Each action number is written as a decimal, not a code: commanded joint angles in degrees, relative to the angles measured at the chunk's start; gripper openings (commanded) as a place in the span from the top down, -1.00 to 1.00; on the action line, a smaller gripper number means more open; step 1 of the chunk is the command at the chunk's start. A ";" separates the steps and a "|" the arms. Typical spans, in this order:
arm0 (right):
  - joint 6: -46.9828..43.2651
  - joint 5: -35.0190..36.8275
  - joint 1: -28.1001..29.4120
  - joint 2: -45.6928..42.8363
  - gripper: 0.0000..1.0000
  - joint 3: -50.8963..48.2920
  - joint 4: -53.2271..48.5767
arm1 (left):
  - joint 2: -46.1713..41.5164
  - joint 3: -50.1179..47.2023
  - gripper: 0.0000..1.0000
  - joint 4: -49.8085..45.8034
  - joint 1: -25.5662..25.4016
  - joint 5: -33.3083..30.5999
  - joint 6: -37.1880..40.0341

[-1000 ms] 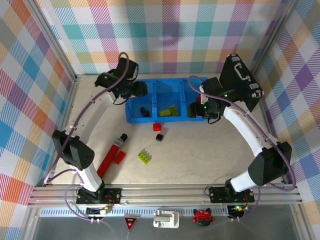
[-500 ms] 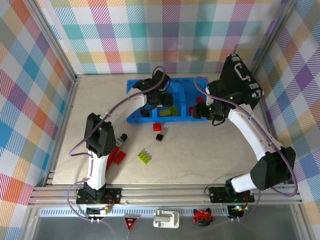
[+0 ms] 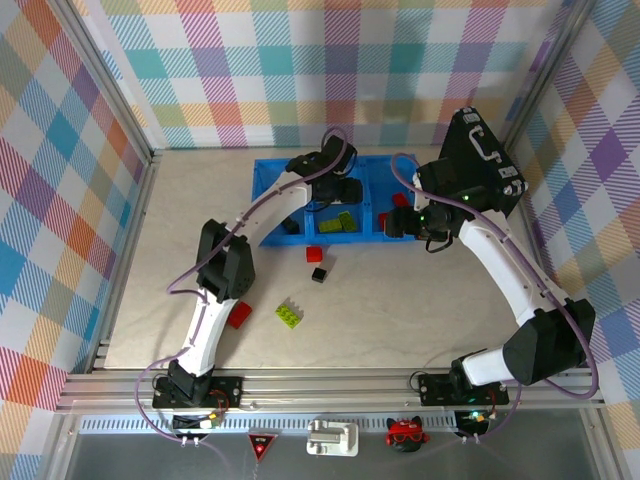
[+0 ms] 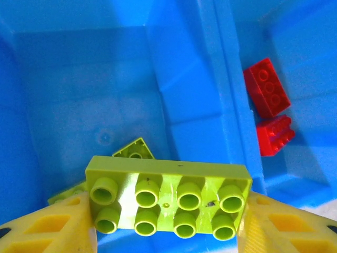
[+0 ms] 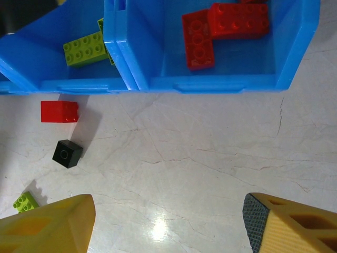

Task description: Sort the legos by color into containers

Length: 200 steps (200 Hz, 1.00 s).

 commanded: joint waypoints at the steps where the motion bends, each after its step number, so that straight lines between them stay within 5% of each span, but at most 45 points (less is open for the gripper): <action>1: -1.31 -1.21 -0.40 -1.37 -0.51 0.77 -1.46 | 2.25 3.18 -0.23 -3.63 -0.25 -1.00 1.17; 88: -0.32 -4.05 -0.41 -2.25 -0.51 0.44 -0.42 | -2.72 4.77 -0.56 -5.56 -0.20 -1.59 1.97; 129: 0.57 -6.84 -0.31 -2.16 -0.49 -0.08 0.37 | -6.93 4.15 -0.48 -7.23 -0.14 -2.57 2.77; 200: 4.23 -8.04 6.71 1.46 -0.45 -2.34 3.86 | -26.26 -17.92 -0.44 0.41 4.56 0.55 0.36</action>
